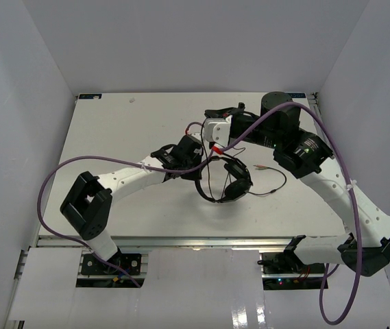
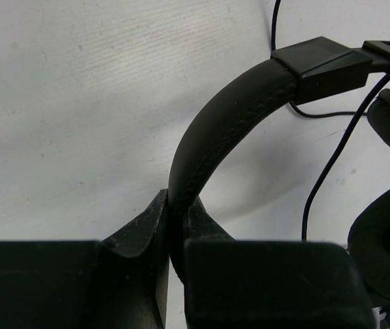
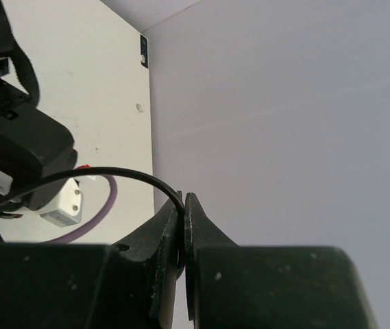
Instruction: Wrap the headphones
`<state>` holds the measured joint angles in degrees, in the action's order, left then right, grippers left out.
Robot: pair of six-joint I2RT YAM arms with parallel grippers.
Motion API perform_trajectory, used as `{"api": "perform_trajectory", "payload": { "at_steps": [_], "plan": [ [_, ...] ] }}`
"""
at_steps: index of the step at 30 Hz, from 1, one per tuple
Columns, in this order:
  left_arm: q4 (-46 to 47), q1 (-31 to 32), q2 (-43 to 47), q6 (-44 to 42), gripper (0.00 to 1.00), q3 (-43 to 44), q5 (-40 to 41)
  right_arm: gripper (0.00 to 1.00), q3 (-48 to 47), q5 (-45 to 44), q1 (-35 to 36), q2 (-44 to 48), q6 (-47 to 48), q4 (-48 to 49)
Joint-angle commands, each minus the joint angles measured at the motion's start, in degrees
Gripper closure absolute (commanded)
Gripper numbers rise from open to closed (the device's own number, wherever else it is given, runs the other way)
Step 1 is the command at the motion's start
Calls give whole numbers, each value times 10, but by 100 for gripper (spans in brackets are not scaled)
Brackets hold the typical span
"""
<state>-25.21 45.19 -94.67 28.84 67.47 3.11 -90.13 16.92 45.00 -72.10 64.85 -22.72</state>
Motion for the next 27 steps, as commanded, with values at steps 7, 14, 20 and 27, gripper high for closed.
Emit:
{"api": "perform_trajectory", "payload": {
  "at_steps": [7, 14, 20, 27],
  "plan": [
    [63, 3, 83, -13, 100, -48, -30, 92, -32, -38, -14, -19, 1, 58],
    [67, 4, 101, -27, 100, -64, -47, 92, -54, -41, -38, -44, -5, 64],
    [70, 12, 126, -38, 100, -79, -40, 92, -73, -34, -68, -70, -20, 64],
    [70, 21, 159, -47, 100, -89, -39, 92, -88, -15, -117, -98, -42, 63]
  ]
}}
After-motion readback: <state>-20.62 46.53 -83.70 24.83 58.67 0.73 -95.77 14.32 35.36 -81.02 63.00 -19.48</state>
